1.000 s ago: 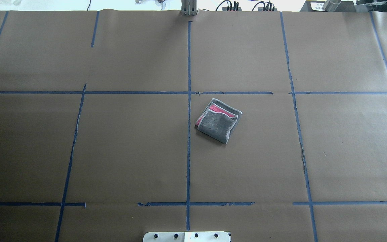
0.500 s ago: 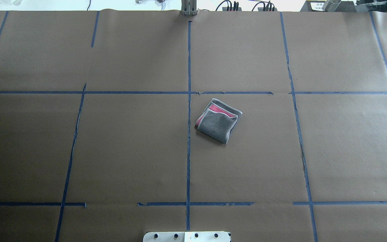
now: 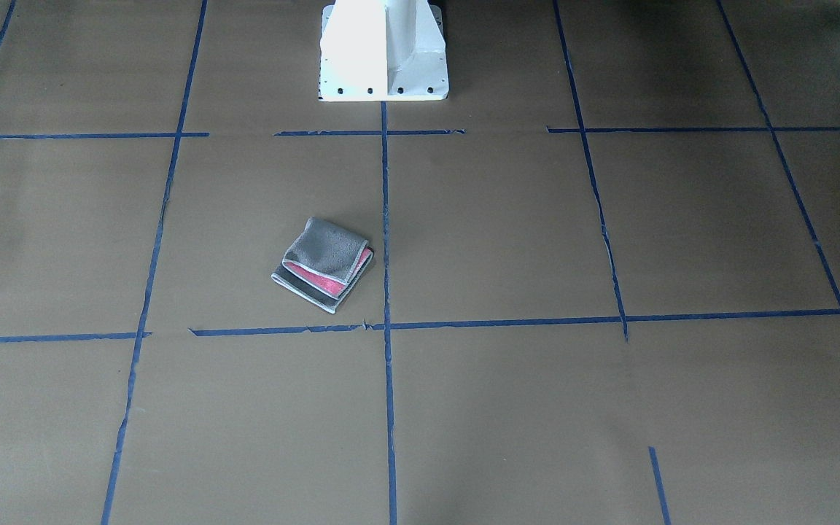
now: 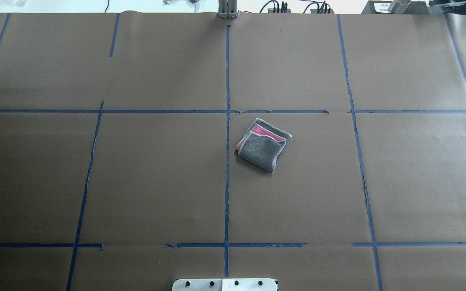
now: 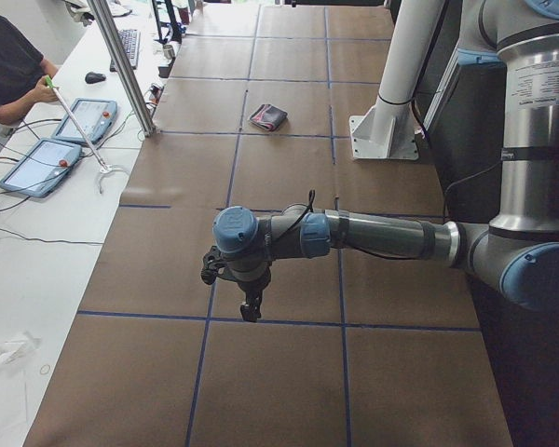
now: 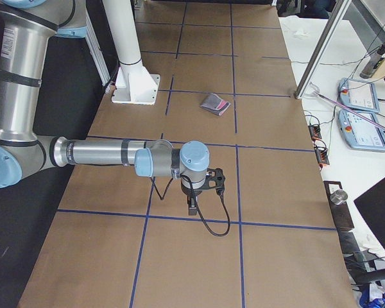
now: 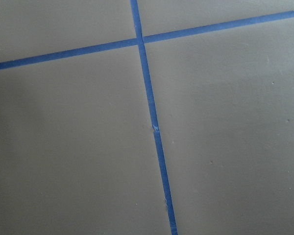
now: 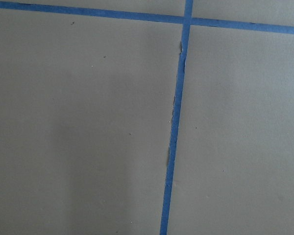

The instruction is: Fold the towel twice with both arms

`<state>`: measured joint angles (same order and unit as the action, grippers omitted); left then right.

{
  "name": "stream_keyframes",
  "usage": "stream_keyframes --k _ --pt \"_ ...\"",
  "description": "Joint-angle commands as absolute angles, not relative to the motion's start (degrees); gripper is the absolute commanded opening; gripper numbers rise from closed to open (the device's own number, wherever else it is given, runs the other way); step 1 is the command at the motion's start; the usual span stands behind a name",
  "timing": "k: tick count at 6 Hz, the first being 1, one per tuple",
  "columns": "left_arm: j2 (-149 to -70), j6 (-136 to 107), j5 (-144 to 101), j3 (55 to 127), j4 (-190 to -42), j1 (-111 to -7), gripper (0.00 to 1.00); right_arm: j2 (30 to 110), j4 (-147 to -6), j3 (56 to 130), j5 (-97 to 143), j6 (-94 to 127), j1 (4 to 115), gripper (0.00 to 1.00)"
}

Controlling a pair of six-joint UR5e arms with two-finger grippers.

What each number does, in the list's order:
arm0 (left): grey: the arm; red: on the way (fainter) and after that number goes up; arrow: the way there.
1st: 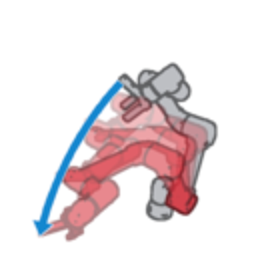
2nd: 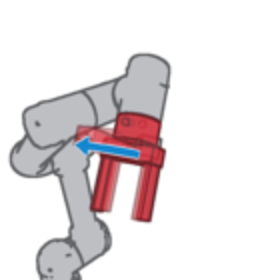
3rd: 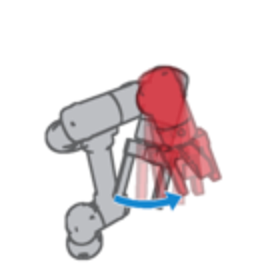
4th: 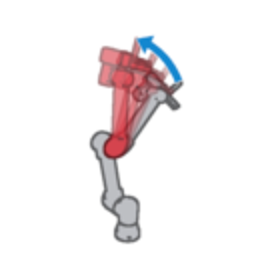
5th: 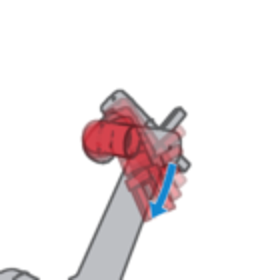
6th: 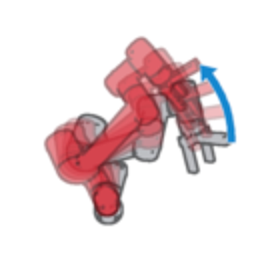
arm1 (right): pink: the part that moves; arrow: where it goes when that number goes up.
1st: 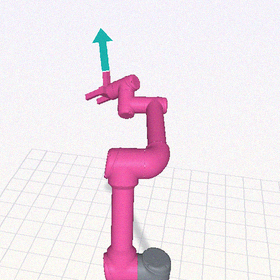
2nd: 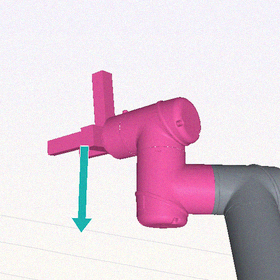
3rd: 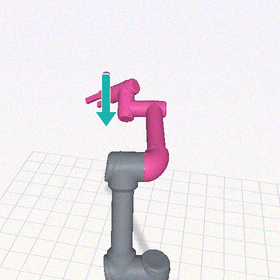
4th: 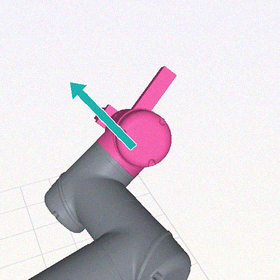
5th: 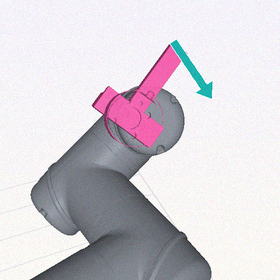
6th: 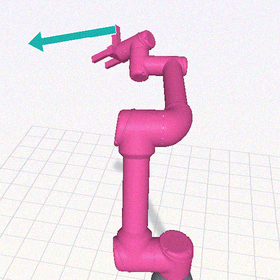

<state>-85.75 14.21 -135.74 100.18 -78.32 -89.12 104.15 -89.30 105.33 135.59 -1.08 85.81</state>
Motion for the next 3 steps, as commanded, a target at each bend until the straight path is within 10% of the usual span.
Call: stream_keyframes --k 1,3 --pt "-85.8 14.2 -135.5 100.0 -78.4 -89.1 1.00 104.2 -89.3 105.2 136.0 -1.1 85.8 1.00" --pt "-85.9 14.2 -135.6 100.3 -78.4 -89.1 1.00 104.1 -89.3 105.2 136.0 -1.1 85.8 1.00"
